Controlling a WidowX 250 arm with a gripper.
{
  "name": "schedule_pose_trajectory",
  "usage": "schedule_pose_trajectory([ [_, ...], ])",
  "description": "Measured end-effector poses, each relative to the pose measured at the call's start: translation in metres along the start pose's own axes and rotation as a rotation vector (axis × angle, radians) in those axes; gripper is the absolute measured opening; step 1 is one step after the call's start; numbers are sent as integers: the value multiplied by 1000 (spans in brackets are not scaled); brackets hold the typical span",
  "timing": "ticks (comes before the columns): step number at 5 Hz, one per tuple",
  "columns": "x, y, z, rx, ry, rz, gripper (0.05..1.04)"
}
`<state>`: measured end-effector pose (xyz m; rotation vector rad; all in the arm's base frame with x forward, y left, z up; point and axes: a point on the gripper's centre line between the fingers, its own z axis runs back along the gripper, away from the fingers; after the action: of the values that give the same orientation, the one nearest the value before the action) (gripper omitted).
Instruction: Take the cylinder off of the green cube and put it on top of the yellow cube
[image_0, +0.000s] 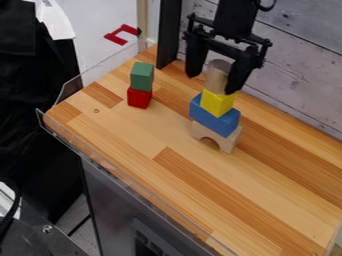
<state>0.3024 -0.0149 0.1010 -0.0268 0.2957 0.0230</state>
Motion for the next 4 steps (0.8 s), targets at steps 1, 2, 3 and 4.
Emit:
schedule_pose_trajectory([
  [1, 1, 7, 19, -9, -37, 35, 998],
  [2, 3, 24, 65, -79, -106, 117, 998],
  [3, 1, 59, 89, -156, -143, 230, 998],
  [4, 3, 87, 77, -197, -105, 305, 998],
])
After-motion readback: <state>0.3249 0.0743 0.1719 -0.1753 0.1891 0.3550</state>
